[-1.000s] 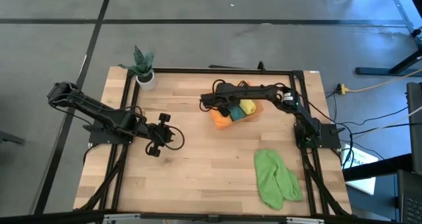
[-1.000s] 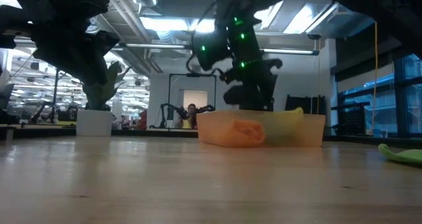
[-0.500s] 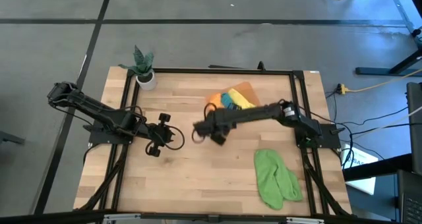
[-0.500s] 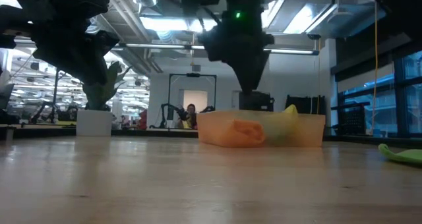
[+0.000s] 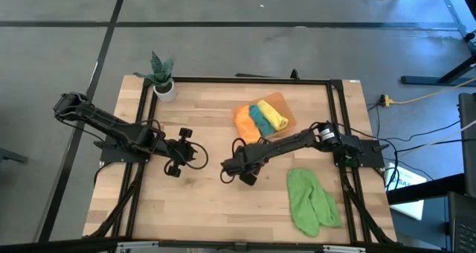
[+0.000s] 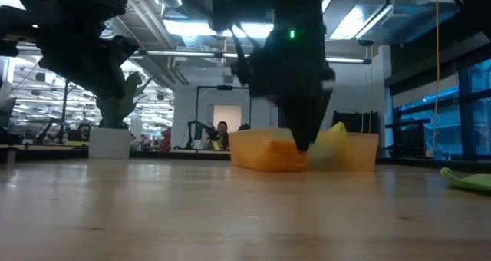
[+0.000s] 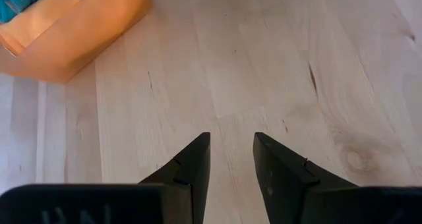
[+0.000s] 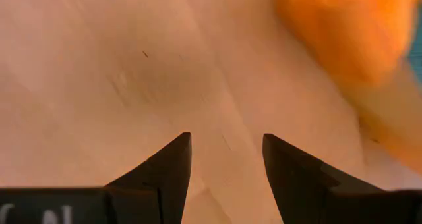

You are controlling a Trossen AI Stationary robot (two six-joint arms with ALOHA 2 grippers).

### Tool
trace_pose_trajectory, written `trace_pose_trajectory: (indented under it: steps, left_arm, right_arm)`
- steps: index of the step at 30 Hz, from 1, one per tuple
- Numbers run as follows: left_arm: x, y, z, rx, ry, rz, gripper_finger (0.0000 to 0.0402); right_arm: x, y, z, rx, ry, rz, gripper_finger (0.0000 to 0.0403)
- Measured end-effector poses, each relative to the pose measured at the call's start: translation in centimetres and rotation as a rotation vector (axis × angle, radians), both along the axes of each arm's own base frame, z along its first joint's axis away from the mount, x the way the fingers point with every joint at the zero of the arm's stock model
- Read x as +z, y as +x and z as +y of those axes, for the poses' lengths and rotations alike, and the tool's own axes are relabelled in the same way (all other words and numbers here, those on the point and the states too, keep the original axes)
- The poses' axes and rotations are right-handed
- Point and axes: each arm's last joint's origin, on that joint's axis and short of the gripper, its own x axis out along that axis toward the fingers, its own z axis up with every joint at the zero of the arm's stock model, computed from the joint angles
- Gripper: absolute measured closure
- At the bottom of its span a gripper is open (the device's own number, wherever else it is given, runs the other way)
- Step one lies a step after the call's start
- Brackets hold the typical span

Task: Roll microfiber towels into tight, uniform cylinder then place into a basket
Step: Adjust the bin

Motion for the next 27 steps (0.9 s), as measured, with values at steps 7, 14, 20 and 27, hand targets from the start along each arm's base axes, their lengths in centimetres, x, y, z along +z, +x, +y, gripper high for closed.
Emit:
trace_pose_trajectory:
  steps: [7, 14, 20, 27]
  left_arm:
    - [0.0, 0.0, 0.0, 0.000, -0.001, 0.000, 0.0294]
    - [0.0, 0.0, 0.0, 0.001, -0.001, 0.000, 0.0294]
    - [0.0, 0.0, 0.0, 0.001, -0.001, 0.000, 0.0294]
    - [0.0, 0.0, 0.0, -0.001, 0.000, 0.000, 0.0294]
  right_arm:
    - [-2.6, -0.4, -4.0, -0.022, -0.034, 0.060, 0.0214]
    - [-3.1, -0.9, -8.7, -0.010, -0.151, 0.138, 0.0214]
    - [-3.0, -1.1, -13.1, -0.012, -0.256, 0.175, 0.0214]
    - [-3.1, -1.1, -18.2, -0.086, -0.279, 0.118, 0.0214]
